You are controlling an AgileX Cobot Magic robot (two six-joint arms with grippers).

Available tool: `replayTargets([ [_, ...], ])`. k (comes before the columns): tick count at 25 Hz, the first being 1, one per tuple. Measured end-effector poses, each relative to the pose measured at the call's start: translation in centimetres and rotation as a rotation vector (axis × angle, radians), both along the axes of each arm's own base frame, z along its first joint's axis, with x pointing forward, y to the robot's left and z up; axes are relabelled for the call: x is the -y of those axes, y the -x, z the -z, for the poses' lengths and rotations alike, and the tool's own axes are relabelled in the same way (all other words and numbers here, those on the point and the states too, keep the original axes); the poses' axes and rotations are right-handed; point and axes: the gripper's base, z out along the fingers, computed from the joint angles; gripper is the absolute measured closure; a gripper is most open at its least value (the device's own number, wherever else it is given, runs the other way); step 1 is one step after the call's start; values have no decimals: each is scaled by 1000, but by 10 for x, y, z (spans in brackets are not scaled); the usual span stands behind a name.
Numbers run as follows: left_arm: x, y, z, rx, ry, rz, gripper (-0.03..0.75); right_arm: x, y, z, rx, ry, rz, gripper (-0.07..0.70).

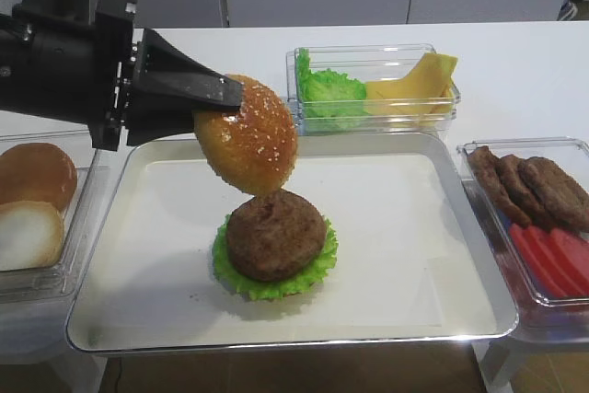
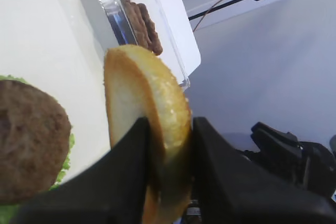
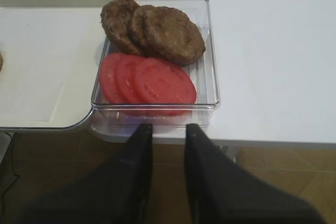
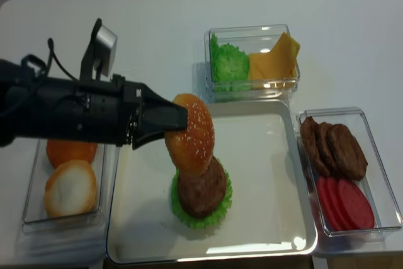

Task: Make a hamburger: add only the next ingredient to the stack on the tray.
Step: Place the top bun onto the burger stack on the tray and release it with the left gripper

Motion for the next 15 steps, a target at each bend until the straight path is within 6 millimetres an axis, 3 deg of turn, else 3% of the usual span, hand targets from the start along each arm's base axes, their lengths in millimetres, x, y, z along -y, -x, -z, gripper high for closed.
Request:
replayTargets([
  [7, 0, -12, 20, -82, 8, -22, 533, 0, 0, 0, 0, 0, 0, 451],
  [15, -1, 2, 62, -208, 104, -112, 533, 0, 0, 0, 0, 0, 0, 451],
])
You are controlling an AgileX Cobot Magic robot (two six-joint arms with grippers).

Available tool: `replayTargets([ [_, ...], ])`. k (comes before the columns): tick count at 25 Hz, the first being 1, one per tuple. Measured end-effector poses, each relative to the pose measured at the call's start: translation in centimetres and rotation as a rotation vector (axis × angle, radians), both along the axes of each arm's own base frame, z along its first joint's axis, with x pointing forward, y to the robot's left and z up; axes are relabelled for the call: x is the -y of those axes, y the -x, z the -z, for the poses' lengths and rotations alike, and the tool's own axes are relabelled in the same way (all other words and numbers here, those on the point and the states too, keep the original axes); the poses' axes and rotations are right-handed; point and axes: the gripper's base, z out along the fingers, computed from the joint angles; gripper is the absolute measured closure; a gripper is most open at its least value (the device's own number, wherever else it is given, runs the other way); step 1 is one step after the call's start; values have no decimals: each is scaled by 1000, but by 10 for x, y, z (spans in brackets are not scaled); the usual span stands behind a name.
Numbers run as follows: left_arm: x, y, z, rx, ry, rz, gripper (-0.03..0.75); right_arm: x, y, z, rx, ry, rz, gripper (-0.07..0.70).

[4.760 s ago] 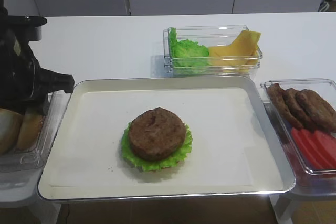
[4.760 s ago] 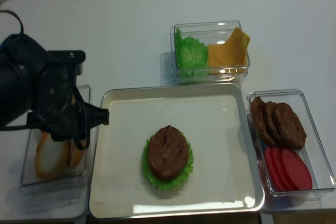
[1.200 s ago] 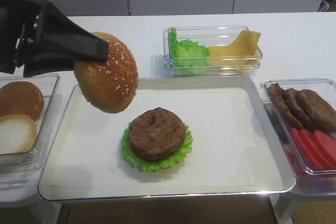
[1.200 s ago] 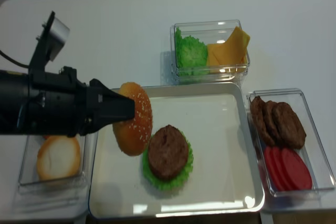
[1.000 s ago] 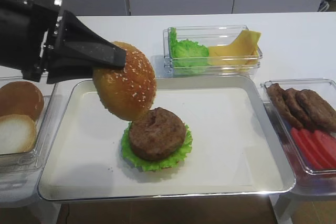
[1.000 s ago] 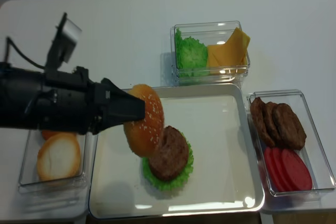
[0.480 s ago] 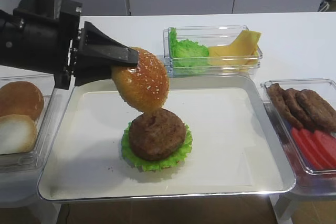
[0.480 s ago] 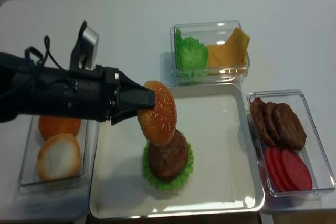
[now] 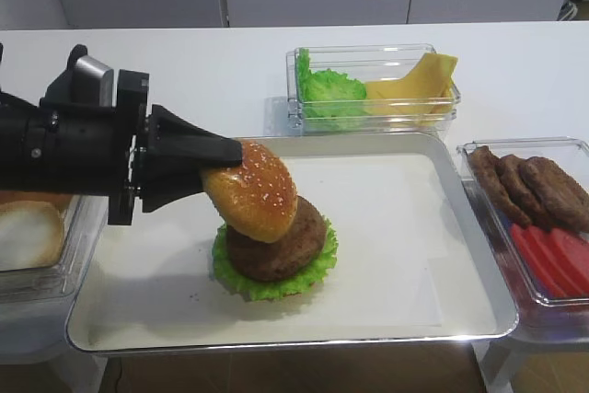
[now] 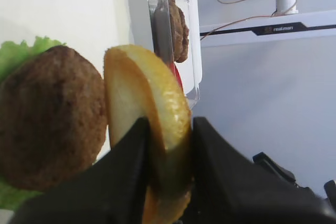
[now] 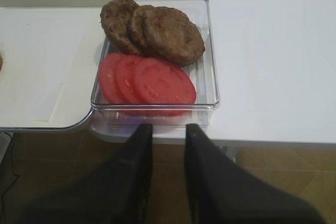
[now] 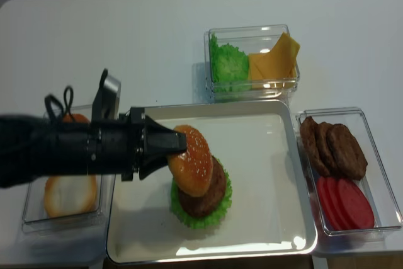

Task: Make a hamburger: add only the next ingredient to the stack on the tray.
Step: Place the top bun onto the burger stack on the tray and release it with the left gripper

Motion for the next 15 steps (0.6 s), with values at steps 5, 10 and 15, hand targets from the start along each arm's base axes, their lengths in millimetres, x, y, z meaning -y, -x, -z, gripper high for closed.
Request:
replayTargets([
  [5, -1, 7, 10, -36, 28, -41, 536, 0, 0, 0, 0, 0, 0, 451],
  [10, 12, 10, 6, -21, 69, -34, 536, 0, 0, 0, 0, 0, 0, 451],
  [15, 17, 11, 9, -13, 63, -11, 536, 0, 0, 0, 0, 0, 0, 451],
])
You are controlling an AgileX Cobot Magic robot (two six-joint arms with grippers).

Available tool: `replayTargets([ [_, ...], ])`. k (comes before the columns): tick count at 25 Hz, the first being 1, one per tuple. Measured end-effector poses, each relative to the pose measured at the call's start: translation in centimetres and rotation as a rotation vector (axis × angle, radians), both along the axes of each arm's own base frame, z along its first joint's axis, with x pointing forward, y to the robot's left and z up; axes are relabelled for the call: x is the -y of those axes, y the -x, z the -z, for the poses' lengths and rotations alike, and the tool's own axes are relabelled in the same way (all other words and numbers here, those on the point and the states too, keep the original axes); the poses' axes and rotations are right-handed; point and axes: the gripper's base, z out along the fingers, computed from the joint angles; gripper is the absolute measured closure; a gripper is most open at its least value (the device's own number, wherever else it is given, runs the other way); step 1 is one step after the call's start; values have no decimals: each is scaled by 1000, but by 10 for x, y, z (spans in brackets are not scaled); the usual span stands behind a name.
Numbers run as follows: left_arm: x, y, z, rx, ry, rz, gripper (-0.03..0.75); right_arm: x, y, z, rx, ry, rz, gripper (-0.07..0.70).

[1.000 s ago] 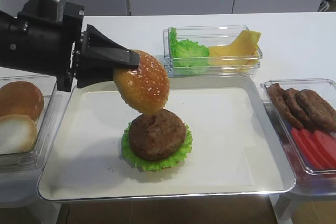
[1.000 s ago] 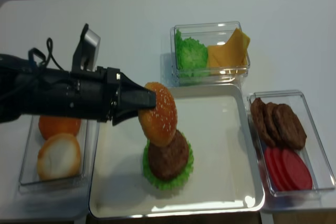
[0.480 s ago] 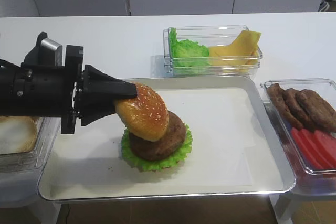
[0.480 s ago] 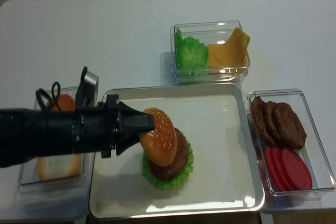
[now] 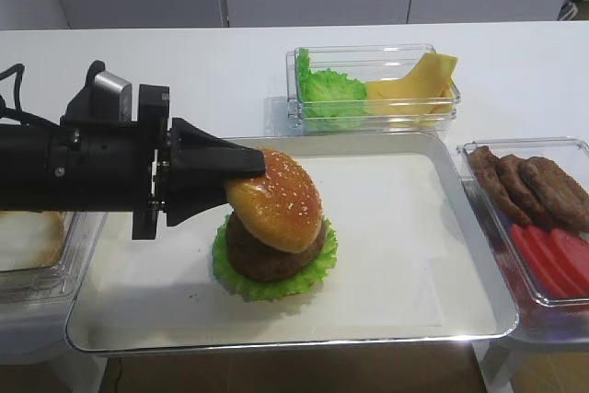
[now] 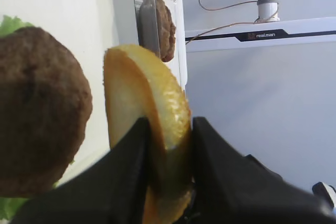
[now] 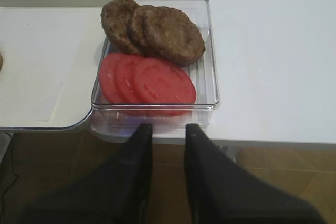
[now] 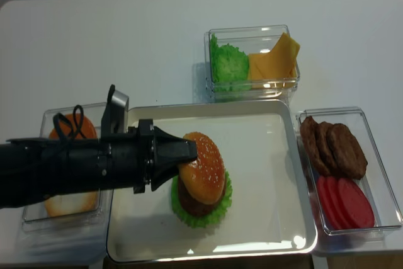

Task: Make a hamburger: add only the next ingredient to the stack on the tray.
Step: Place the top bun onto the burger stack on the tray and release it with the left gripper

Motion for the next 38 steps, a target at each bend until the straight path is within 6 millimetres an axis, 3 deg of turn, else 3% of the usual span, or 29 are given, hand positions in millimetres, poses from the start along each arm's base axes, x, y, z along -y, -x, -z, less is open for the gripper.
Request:
replayTargets([
  [11, 1, -5, 17, -51, -10, 8, 536, 0, 0, 0, 0, 0, 0, 451],
  [22, 2, -5, 19, -54, -7, 16, 531, 0, 0, 0, 0, 0, 0, 451],
  [28, 1, -6, 20, -57, -17, 8, 357, 0, 0, 0, 0, 0, 0, 451],
  [38, 1, -6, 21, -61, -18, 6, 235, 0, 0, 0, 0, 0, 0, 452],
])
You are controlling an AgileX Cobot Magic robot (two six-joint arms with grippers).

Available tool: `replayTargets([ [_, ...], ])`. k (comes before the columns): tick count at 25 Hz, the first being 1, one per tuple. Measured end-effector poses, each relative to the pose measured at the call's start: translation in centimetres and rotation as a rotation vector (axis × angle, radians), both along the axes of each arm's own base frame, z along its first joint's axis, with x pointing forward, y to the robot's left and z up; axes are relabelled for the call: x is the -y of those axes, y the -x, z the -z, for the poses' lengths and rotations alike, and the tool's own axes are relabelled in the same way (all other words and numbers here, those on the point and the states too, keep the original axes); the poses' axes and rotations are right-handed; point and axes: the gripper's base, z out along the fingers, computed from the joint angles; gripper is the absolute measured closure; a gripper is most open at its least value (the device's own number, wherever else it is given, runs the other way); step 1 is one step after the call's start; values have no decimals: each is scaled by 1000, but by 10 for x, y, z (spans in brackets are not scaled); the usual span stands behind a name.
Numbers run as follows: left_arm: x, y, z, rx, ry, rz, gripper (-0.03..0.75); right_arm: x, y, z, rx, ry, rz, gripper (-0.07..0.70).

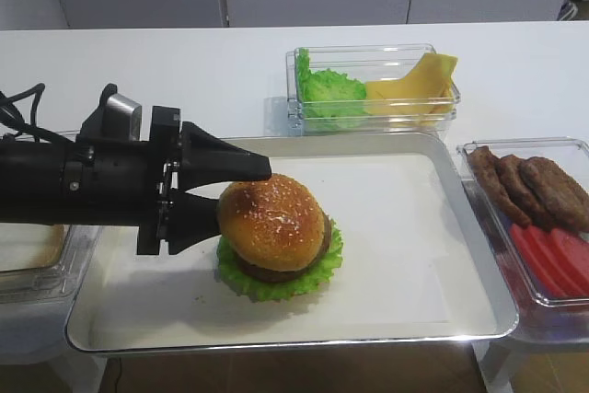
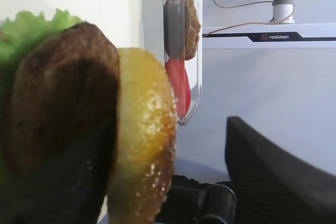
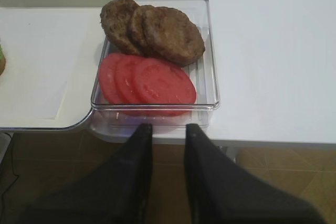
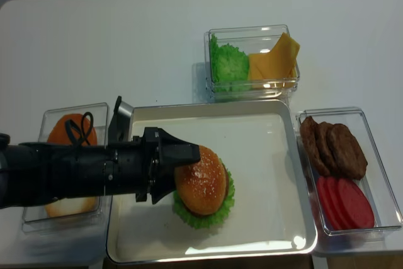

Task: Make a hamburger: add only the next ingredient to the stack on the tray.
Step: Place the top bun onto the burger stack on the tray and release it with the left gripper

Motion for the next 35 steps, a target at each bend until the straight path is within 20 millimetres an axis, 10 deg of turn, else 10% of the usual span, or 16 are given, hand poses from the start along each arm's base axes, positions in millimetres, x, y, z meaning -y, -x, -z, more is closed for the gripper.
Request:
replayTargets([
  [35, -3, -1, 8, 37, -101, -8, 179, 0, 0, 0, 0, 0, 0, 451],
])
